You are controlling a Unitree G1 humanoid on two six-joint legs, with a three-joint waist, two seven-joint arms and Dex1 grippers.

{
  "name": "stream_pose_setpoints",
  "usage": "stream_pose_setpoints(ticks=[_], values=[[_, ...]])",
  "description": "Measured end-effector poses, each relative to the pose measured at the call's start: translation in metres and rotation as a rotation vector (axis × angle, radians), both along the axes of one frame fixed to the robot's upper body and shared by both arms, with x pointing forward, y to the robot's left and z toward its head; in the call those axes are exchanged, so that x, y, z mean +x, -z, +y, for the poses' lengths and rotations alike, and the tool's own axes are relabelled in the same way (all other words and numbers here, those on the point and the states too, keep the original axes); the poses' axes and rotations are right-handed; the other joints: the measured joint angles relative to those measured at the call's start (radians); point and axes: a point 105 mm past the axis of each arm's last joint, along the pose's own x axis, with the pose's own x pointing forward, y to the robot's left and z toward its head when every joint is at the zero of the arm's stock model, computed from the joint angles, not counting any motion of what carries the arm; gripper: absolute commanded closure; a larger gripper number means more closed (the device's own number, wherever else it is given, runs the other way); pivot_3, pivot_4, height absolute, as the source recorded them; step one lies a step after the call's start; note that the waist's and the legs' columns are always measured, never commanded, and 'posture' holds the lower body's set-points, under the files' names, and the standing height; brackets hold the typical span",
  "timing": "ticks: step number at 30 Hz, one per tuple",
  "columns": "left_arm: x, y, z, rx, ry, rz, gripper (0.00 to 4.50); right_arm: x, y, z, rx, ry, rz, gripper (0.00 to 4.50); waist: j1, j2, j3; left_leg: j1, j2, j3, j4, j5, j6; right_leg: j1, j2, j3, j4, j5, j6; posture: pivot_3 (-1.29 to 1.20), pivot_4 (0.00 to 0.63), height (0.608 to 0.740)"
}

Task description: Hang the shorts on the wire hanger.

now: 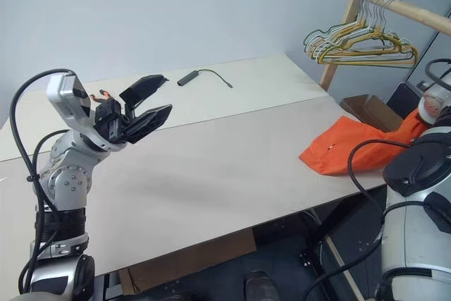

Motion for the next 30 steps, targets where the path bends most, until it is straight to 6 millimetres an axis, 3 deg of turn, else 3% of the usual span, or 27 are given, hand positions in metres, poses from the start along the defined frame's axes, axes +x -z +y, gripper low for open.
stream_pose_setpoints(ticks=[8,18,30], values=[[-0.002,0.003,0.0,0.002,0.009,0.005,0.0,-0.008,0.014,-0.015,-0.001,0.076,0.01,4.45,0.002,0.0,0.0,0.0,-0.001,0.001,0.0,0.0,0.0,0.001,0.0,0.004,-0.001,0.0,0.002,-0.1,0.0,0.74],[-0.007,0.003,-0.001,-0.019,0.046,-0.003,0.0,-0.013,0.016,-0.023,-0.023,0.096,0.029,4.45,0.002,0.0,0.0,0.001,-0.005,0.001,0.0,0.0,0.002,0.002,0.0,0.009,-0.001,-0.001,0.004,-0.09,0.0,0.74],[-0.01,0.004,-0.001,-0.023,0.063,-0.006,0.0,-0.014,0.016,-0.023,-0.111,0.096,0.107,0.31,0.002,0.0,0.0,0.001,-0.005,0.001,0.0,0.0,0.003,0.002,0.0,0.01,-0.001,-0.001,0.005,-0.09,0.0,0.74]])
